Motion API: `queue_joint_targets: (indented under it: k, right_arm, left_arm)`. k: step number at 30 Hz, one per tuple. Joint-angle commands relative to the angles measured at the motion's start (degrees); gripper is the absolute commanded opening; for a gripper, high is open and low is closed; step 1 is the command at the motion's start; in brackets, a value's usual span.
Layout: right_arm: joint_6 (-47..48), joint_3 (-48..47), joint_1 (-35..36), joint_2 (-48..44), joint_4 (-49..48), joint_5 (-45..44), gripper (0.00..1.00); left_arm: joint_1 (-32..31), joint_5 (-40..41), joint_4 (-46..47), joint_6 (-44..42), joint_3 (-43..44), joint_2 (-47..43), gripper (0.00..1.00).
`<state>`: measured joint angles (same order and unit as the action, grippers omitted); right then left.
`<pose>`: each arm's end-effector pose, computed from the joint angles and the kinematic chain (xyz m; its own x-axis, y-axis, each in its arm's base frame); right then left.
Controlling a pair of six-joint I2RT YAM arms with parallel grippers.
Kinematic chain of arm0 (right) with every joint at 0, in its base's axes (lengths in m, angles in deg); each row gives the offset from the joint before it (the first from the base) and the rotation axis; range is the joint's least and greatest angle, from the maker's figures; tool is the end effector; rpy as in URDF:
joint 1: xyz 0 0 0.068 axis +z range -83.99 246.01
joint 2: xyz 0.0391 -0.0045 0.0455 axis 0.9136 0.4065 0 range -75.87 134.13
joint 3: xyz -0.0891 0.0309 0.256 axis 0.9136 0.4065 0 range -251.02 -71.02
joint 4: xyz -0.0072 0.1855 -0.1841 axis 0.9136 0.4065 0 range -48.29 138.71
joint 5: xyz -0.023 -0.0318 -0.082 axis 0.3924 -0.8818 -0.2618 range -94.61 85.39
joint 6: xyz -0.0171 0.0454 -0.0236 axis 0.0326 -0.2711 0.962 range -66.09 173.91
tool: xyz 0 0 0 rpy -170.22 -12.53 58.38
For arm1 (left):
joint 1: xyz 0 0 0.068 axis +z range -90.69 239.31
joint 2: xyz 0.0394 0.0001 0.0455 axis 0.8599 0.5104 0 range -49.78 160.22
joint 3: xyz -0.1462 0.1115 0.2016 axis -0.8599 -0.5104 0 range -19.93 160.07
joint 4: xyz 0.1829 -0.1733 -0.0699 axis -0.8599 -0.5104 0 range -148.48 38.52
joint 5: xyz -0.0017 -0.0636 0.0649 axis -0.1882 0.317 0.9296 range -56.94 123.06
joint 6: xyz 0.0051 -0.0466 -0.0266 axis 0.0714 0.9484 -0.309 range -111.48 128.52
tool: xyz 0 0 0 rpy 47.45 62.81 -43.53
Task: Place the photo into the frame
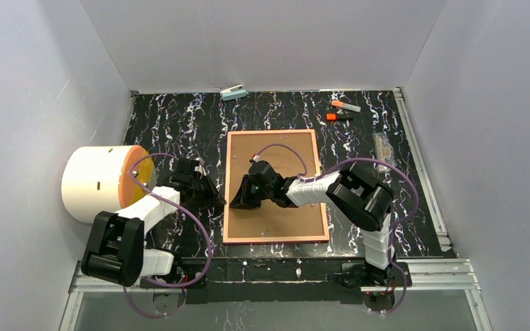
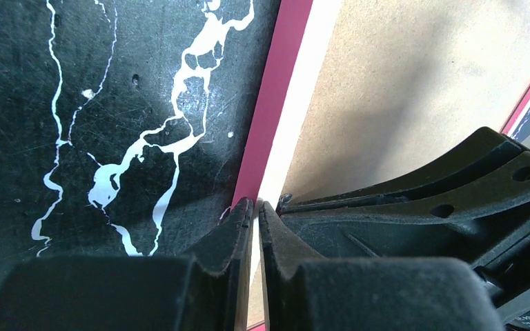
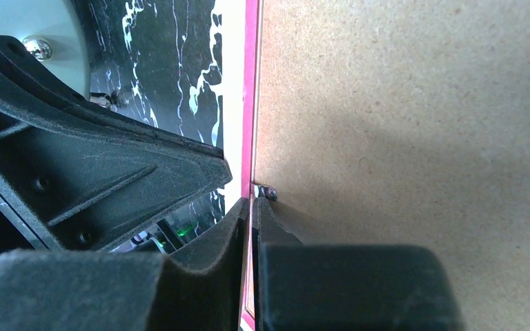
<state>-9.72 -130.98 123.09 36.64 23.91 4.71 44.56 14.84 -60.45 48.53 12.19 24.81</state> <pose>0.2166 0.3449 0.1372 -0.9446 0.1680 -0.2822 -0.1224 0.6172 0.7772 0.2276 -0.0714 0.1626 -0.8558 -0.4061 -0.3203 -0.1566 0.7936 -0.5879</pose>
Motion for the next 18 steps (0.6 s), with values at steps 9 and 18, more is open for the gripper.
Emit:
queue_joint_targets:
  k: [9, 18]
  right_arm:
    - [2.8, -1.1, 0.2, 1.2, -6.3, -0.9, 0.14]
    - [2.8, 2.4, 0.2, 1.2, -14.1, 0.1, 0.16]
  left_arm:
    - [-0.3, 0.6, -4.1, -1.2, 1.0, -0.1, 0.05]
    - [-0.3, 0.3, -4.4, -1.1, 0.6, -0.5, 0.04]
